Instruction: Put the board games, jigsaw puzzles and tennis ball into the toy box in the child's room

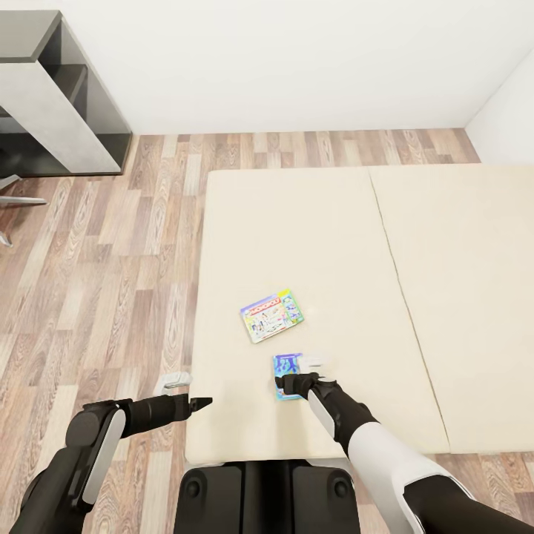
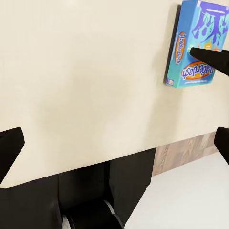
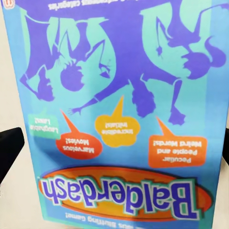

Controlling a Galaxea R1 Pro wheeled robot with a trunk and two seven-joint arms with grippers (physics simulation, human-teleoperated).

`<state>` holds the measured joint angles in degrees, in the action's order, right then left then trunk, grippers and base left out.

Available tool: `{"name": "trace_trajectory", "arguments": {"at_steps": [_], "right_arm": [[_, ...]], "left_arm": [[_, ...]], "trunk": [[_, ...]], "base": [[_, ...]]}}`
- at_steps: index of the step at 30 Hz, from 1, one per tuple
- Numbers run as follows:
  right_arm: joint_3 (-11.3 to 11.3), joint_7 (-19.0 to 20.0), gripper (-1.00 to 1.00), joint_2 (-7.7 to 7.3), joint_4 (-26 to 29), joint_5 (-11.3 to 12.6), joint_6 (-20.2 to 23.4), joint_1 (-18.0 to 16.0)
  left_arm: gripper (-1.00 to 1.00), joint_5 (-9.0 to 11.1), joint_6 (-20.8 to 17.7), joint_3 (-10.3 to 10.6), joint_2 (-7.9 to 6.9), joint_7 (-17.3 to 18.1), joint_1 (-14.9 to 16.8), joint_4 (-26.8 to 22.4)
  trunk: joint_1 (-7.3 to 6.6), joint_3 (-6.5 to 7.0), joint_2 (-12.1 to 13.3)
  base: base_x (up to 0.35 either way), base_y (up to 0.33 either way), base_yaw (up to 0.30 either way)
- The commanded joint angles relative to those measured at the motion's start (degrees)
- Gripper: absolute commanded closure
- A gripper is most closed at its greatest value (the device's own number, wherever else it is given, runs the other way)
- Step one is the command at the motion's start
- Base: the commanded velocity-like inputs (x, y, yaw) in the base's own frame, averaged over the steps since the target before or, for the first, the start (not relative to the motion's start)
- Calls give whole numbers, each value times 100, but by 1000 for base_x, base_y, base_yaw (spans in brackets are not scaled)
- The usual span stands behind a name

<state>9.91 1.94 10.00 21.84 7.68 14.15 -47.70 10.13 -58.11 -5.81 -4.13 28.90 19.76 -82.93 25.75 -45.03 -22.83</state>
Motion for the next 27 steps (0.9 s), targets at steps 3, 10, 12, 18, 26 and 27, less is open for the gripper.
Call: {"name": "trace_trajectory", "arguments": {"at_steps": [3,10,12,18,26,27], "right_arm": [[19,-10,-100,0,5,58,22,-2],[19,-10,-100,0,5,59,0,-2],[19,-10,-100,0,5,59,-4,-2],[26,-10,-100,0,5,59,-8,-1],[31,-4,-100,0,5,53,-80,4],[32,-2,-100,0,5,52,-83,4]], "left_arm": [[-100,24,-42,-7,0,2,1,-4],[-100,22,-37,-7,0,2,1,-4],[-100,19,-37,-7,0,2,1,-6],[-100,19,-38,-6,0,2,1,-4],[-100,17,-39,-7,0,2,1,-5],[-100,16,-39,-7,0,2,1,-5]], "trunk": [[3,-6,-9],[3,-6,-9],[3,-6,-9],[3,-6,-9],[3,-6,-9],[3,-6,-9]], "base": [[0,100,0],[0,97,0],[0,23,0],[0,72,0],[0,61,0],[0,10,0]]}}
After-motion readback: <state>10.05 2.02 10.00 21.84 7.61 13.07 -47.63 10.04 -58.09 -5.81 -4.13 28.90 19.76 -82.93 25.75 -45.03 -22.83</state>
